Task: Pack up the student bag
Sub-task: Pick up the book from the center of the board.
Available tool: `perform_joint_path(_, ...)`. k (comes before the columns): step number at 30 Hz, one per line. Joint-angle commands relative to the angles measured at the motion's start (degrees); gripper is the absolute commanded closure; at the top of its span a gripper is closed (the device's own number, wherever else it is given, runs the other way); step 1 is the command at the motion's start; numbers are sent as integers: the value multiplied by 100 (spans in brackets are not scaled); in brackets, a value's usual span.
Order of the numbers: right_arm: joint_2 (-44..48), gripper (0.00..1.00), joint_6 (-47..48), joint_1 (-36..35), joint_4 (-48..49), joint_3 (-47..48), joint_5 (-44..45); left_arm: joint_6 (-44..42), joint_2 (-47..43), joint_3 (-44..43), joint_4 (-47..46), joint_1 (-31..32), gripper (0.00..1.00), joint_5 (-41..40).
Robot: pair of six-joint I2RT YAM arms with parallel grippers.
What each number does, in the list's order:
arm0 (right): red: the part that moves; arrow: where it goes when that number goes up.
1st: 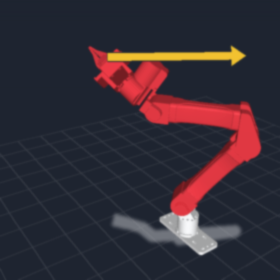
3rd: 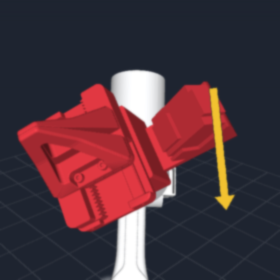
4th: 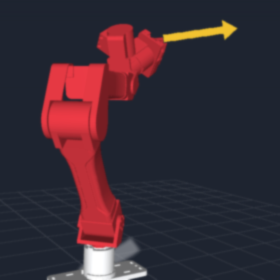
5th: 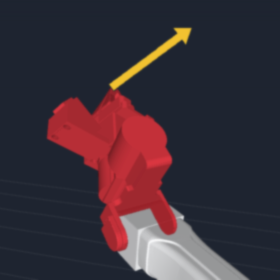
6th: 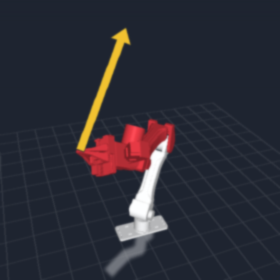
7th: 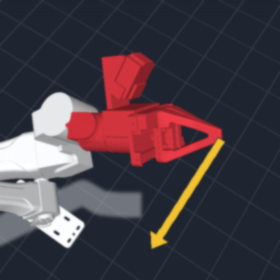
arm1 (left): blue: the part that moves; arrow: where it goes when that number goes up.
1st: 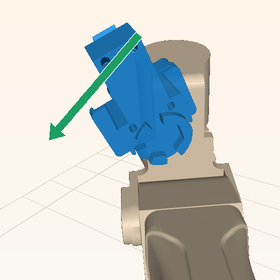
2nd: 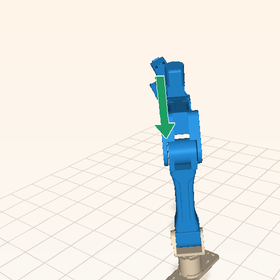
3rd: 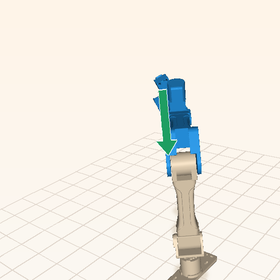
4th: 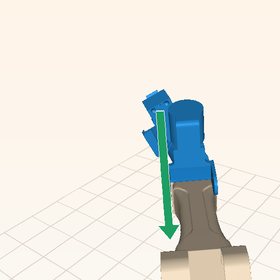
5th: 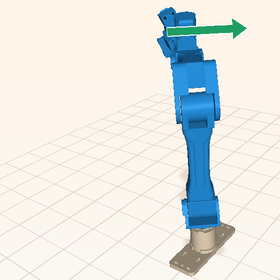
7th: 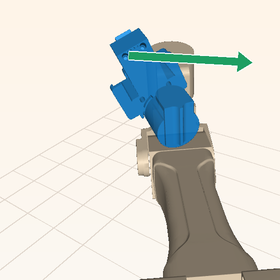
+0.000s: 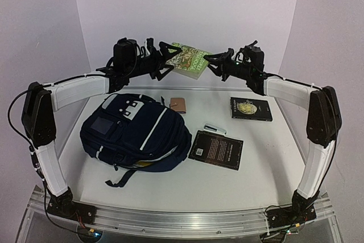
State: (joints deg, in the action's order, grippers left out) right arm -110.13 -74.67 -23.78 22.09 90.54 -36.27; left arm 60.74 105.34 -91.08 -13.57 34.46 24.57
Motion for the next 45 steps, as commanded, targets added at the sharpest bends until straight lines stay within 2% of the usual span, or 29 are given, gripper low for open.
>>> perform_joint_path(1, 493, 100, -17, 10, 956, 457, 58, 333, -622, 651, -30, 18, 0, -478)
perform_joint_path(6, 504, 100, -67, -20, 1085, 494, 44, 371, -644, 739, -85, 24, 0, -596)
perform_joint_path(14, 625, 100, -120, -196, 1109, 272, 33, 465, -206, 430, -1171, 9, 0, -427)
perform_joint_path(19, 737, 100, -210, -311, 1154, 159, 7, 775, 1, 481, -1824, -50, 8, -405)
perform_joint_path(22, 793, 100, -255, -334, 1154, 23, 21, 942, 3, 649, -2365, -105, 24, -433)
perform_joint_path(25, 835, 100, -293, -336, 1155, -76, -21, 1026, -15, 769, -2700, -118, 49, -422)
perform_joint_path(26, 846, 96, -310, -328, 1150, -112, -48, 1023, -35, 803, -2724, -122, 57, -404)
perform_joint_path(28, 892, 78, -262, -281, 1148, -211, -147, 958, -114, 862, -2636, -143, 71, -331)
perform_joint_path(29, 933, 68, -185, -219, 1148, -277, -274, 888, -209, 882, -2488, -165, 80, -280)
perform_joint_path(30, 971, 52, -37, -152, 1146, -395, -386, 779, -299, 894, -2330, -200, 85, -189)
perform_joint_path(31, 1040, 43, 130, -49, 1106, -523, -523, 676, -408, 904, -2115, -225, 91, -73)
perform_joint_path(33, 1207, 26, 472, 164, 945, -971, -766, 471, -600, 891, -1629, -333, 97, 251)
perform_joint_path(35, 1384, 12, 755, 433, 833, -1454, -1056, 228, -746, 772, -785, -475, 100, 707)
perform_joint_path(38, 1698, 6, 1495, 868, 463, -1918, -1565, -659, -780, 19, 1386, -571, 100, 1412)
perform_joint_path(40, 1853, 5, 2586, 933, -501, -1792, -1914, -1443, -689, -428, 2486, -570, 100, 2056)
perform_joint_path(42, 2024, 3, 3447, 906, -1383, -1657, -2166, -1921, -586, -777, 3399, -572, 100, 2561)
perform_joint_path(45, 2175, 3, 3983, 887, -1929, -1766, -2576, -2580, -415, -1114, 4319, -551, 100, 3379)
